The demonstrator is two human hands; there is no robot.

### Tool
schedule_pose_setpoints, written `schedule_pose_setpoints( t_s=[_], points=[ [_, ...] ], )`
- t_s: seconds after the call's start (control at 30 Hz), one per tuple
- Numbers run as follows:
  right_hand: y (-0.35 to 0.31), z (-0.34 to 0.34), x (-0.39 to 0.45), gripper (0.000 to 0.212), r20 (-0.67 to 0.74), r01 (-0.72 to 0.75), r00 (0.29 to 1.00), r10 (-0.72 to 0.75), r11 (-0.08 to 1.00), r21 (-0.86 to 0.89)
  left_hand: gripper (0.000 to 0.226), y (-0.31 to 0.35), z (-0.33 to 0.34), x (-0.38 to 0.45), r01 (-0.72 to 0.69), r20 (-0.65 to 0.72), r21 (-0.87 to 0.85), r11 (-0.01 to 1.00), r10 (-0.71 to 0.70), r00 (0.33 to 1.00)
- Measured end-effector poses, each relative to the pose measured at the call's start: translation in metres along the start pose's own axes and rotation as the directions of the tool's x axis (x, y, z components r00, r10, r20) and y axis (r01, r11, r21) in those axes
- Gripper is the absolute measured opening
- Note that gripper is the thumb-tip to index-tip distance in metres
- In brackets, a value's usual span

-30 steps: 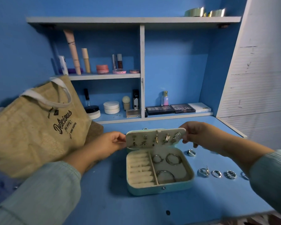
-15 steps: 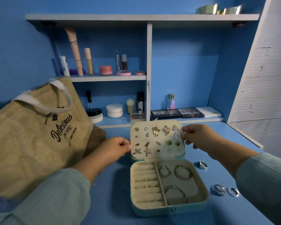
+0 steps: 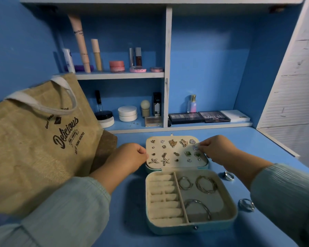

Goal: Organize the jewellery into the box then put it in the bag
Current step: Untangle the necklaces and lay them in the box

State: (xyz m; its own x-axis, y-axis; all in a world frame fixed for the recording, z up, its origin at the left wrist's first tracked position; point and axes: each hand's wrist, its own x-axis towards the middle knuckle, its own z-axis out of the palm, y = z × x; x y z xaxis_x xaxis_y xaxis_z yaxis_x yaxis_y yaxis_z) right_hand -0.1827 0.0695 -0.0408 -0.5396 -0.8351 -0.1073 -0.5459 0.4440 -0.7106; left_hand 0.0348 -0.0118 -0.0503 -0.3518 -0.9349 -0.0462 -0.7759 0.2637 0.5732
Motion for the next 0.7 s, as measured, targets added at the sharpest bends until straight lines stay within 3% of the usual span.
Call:
schedule_pose_setpoints(
  t_s=[0.2, 0.3, 0.4, 0.7],
  points=[
    [0.0, 0.0, 0.004, 0.029, 0.026, 0.003, 1.0, 0.0, 0.993, -0.114, 0.011, 0.009, -0.002, 0.001, 0.014, 0.041, 0.09, 0.996, -0.017, 0.999],
    [-0.003, -0.002, 0.004, 0.036, 0.079, 0.075, 0.995, -0.058, 0.97, -0.23, 0.01, 0.009, -0.002, 0.003, 0.021, 0.05, 0.108, 0.994, -0.027, 0.998],
    [-0.007, -0.005, 0.006, 0.042, 0.158, 0.141, 0.982, -0.1, 0.952, -0.27, 0.042, 0.01, -0.002, 0.009, 0.02, 0.062, 0.135, 0.991, -0.028, 0.998],
    [-0.015, -0.018, 0.018, 0.051, 0.39, 0.257, 0.918, -0.071, 0.856, -0.449, 0.049, 0.017, 0.004, 0.02, -0.075, 0.163, 0.301, 0.951, 0.026, 0.986]
  ],
)
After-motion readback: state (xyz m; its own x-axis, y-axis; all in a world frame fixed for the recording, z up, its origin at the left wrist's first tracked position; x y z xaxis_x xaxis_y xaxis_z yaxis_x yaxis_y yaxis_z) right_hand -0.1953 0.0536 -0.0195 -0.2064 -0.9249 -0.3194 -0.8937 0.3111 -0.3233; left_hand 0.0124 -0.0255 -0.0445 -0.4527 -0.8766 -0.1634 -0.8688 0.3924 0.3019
